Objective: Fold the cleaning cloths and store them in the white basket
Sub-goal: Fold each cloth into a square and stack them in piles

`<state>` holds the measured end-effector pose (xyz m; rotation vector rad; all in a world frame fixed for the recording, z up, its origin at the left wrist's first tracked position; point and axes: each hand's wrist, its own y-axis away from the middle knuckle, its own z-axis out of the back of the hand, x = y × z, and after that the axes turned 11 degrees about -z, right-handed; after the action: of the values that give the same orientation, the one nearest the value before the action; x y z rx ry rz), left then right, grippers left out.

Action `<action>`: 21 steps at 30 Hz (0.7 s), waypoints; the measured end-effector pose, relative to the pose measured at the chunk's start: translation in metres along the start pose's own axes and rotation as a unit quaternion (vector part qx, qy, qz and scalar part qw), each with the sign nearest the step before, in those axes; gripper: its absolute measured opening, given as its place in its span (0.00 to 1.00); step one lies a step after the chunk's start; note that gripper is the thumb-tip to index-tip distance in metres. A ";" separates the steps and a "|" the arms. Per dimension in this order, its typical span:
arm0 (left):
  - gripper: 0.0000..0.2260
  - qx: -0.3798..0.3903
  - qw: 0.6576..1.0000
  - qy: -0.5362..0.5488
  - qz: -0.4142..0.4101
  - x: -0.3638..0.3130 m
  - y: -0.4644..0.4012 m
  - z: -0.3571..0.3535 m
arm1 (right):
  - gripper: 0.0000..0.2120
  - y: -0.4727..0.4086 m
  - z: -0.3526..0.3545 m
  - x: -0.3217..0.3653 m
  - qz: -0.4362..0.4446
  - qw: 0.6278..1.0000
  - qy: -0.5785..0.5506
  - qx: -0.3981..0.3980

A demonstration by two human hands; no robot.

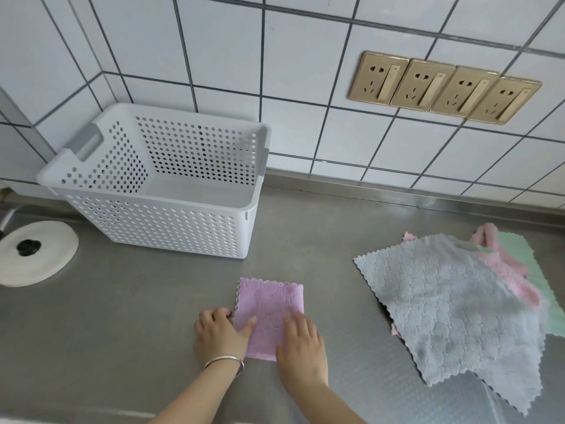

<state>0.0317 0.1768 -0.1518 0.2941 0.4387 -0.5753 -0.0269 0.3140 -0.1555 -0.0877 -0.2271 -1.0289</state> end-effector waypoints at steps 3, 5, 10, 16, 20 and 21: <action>0.26 -0.010 0.987 -0.022 -0.160 0.008 0.018 -0.011 | 0.25 0.004 -0.006 -0.007 0.069 0.997 0.021 0.007; 0.26 0.054 0.961 -0.075 -0.262 0.014 0.033 -0.019 | 0.34 0.012 -0.014 -0.011 0.077 0.995 0.026 0.062; 0.28 0.103 0.942 -0.107 -0.300 0.026 0.033 -0.030 | 0.43 0.017 -0.021 -0.014 0.050 0.996 -0.003 0.074; 0.28 0.079 0.926 -0.138 -0.343 -0.004 -0.010 -0.042 | 0.38 -0.028 -0.017 -0.025 0.034 0.995 -0.009 0.091; 0.28 0.077 0.923 -0.161 -0.340 -0.028 -0.055 -0.049 | 0.33 -0.081 -0.005 -0.034 0.007 0.990 0.022 0.139; 0.27 0.083 0.924 -0.166 -0.334 -0.035 -0.068 -0.051 | 0.35 -0.097 -0.001 -0.035 0.022 0.988 0.044 0.144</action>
<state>-0.0503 0.1579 -0.1897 0.1968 0.1493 -1.3138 -0.1268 0.2931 -0.1672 0.2140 -0.2894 -0.9449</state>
